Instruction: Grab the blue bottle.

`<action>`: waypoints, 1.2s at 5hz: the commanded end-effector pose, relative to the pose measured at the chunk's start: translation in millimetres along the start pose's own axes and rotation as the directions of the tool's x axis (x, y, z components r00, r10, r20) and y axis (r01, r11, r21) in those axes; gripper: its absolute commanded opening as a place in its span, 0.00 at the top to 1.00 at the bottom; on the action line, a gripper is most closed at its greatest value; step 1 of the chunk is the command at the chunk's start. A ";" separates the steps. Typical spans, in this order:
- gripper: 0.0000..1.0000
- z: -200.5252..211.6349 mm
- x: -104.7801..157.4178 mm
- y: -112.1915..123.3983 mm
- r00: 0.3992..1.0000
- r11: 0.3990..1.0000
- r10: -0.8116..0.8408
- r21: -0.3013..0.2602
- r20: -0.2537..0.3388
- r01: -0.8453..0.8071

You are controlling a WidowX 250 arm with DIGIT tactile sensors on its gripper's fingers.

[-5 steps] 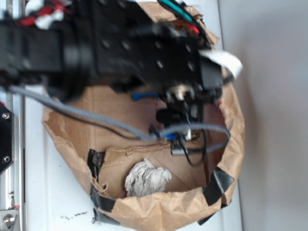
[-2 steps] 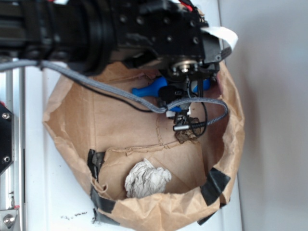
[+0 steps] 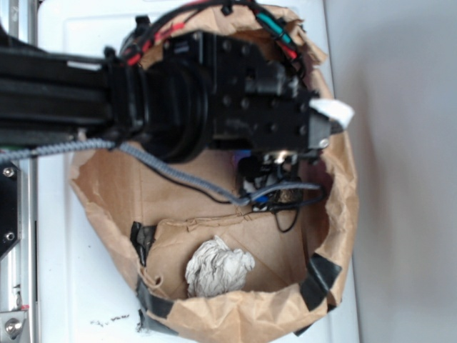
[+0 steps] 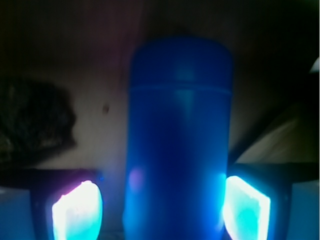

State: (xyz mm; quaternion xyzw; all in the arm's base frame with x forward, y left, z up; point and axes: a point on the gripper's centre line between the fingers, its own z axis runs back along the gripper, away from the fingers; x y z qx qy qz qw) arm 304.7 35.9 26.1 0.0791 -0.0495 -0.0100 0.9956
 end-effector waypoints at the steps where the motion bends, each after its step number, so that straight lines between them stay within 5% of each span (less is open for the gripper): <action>1: 1.00 3.8 3.8 -9.2 0.999 1.000 -0.017 0.004 0.047 0.016; 3: 1.00 63.9 0.5 9.2 0.987 0.997 0.024 -0.070 0.159 -0.013; 5: 1.00 121.3 -21.1 19.7 0.979 0.990 0.007 -0.141 0.202 0.022; 6: 1.00 118.4 -20.6 14.5 0.986 0.997 -0.014 -0.074 0.167 0.026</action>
